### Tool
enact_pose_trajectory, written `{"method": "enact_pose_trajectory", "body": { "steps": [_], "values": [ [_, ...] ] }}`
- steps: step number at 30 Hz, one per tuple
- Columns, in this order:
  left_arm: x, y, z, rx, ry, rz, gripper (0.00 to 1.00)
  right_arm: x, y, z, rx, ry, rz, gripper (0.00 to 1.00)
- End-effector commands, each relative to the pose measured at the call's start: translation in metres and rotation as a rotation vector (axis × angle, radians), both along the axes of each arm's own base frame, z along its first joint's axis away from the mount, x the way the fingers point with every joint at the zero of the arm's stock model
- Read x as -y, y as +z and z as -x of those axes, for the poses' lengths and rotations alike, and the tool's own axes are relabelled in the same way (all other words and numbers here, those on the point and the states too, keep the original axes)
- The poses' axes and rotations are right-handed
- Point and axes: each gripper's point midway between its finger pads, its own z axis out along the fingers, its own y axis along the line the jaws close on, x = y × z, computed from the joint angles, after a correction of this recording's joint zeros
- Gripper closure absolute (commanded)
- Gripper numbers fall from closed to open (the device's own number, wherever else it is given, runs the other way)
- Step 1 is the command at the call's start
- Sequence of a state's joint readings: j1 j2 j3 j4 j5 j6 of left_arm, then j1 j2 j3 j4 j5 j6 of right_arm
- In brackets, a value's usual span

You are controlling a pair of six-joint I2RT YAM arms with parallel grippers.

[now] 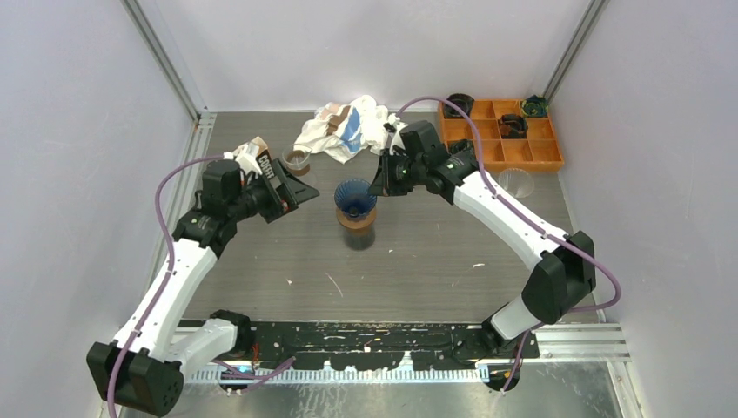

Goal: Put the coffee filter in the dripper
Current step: Place the coffee dripper in the dripper holder.

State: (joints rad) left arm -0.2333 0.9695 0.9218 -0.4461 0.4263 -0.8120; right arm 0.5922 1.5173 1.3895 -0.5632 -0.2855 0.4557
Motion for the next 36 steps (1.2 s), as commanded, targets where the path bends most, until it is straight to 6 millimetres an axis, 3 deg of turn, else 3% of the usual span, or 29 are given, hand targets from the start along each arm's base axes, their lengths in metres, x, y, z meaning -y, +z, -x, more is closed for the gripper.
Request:
{"method": "enact_pose_trajectory", "body": {
  "steps": [1,4,24,34,36],
  "values": [
    [0.017,0.041,-0.010,0.099,-0.053,0.094,0.12,-0.005,0.024,-0.014,0.088,-0.007,-0.014,0.99],
    [0.022,0.039,-0.012,0.090,-0.065,0.099,0.12,-0.004,0.018,-0.014,0.085,-0.009,0.003,0.99],
    [0.066,0.012,-0.027,0.013,-0.173,0.056,0.43,-0.006,-0.006,-0.011,0.055,0.025,0.083,0.99],
    [0.077,0.001,-0.029,-0.011,-0.206,0.019,0.65,-0.006,-0.010,-0.010,0.066,0.020,0.131,0.99],
    [0.080,-0.010,-0.032,-0.040,-0.214,0.005,0.71,-0.005,-0.011,-0.010,0.066,0.017,0.138,0.99]
  ]
}}
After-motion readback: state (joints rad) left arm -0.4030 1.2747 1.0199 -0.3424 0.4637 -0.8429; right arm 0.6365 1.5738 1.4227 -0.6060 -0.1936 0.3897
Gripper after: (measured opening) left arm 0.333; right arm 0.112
